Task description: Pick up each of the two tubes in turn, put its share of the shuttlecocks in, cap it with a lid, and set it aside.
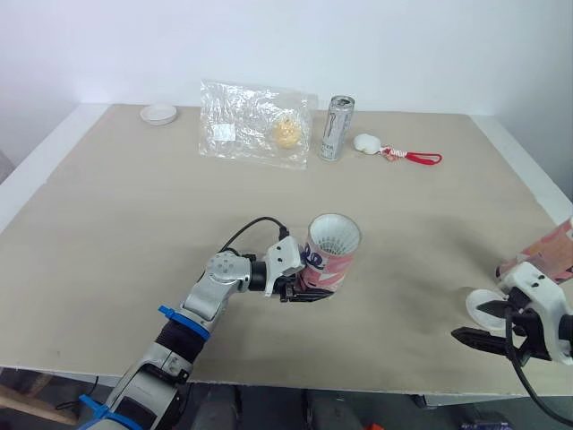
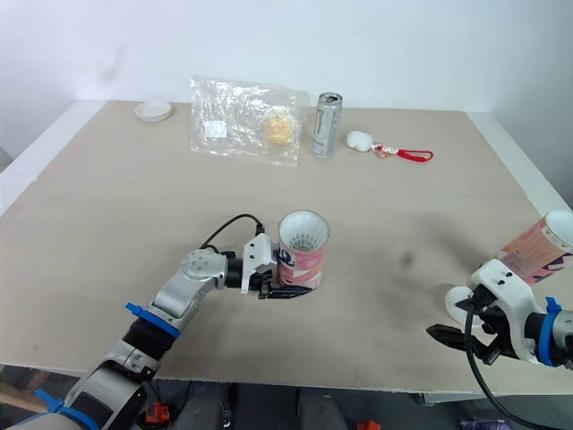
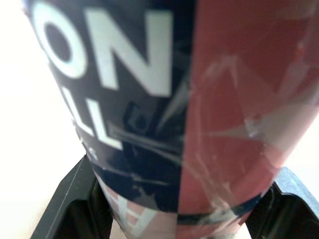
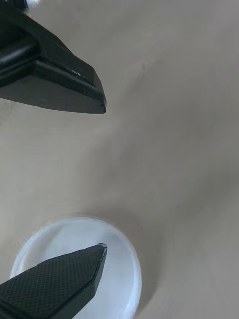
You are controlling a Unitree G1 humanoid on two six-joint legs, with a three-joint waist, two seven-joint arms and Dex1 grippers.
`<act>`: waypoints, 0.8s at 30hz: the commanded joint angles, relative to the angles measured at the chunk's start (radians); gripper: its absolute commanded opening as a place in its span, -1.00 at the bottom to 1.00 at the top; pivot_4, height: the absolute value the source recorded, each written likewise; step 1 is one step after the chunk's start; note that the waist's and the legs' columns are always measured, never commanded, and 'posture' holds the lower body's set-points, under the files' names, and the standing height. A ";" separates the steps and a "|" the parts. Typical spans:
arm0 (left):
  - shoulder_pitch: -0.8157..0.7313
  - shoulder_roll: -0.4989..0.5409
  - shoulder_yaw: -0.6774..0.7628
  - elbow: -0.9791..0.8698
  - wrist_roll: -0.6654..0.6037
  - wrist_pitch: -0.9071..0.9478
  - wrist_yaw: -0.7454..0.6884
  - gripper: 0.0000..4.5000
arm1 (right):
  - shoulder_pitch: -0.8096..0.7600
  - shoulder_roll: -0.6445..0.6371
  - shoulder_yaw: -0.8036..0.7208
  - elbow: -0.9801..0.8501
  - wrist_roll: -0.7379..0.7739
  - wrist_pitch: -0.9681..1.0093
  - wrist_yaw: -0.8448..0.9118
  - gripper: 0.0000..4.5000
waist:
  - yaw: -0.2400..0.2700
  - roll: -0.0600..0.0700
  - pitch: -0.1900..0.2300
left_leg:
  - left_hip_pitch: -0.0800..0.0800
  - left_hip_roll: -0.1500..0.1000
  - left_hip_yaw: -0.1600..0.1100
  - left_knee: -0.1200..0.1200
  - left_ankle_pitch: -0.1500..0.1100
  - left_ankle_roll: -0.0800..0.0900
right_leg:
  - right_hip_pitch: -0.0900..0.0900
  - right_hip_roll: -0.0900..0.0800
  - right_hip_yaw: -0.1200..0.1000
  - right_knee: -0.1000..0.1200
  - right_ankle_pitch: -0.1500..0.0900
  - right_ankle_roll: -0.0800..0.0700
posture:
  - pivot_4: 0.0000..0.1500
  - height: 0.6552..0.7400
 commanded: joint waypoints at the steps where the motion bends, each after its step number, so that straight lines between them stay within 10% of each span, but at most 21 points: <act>1: -0.004 0.001 -0.013 -0.010 0.008 0.009 0.001 0.28 | -0.025 -0.004 0.016 0.033 -0.020 -0.031 -0.012 0.98 | 0.000 0.000 0.000 | 0.000 0.000 0.000 0.000 0.000 0.000 | 0.000 0.000 0.000 0.000 0.000 0.000 | 1.00 1.00; 6: 0.003 0.003 -0.014 -0.022 0.008 0.017 0.005 0.28 | -0.046 -0.004 0.037 0.063 -0.042 -0.065 -0.029 0.68 | 0.000 0.000 0.000 | 0.000 0.000 0.000 0.000 0.000 0.000 | 0.000 0.000 0.000 0.000 0.000 0.000 | 1.00 1.00; 14: 0.001 0.000 -0.015 -0.013 0.010 0.014 0.010 0.28 | -0.013 -0.014 0.031 0.074 -0.062 -0.090 -0.014 -0.97 | 0.000 0.000 0.000 | 0.000 0.000 0.000 0.000 0.000 0.000 | 0.000 0.000 0.000 0.000 0.000 0.000 | 1.00 1.00; 24: -0.019 -0.005 -0.015 0.008 0.008 0.007 0.010 0.28 | 0.000 -0.022 0.020 0.065 -0.084 -0.156 0.007 -0.97 | 0.001 -0.001 0.000 | 0.000 0.000 0.000 0.000 0.000 0.000 | 0.001 0.000 0.000 0.000 0.000 0.000 | 1.00 1.00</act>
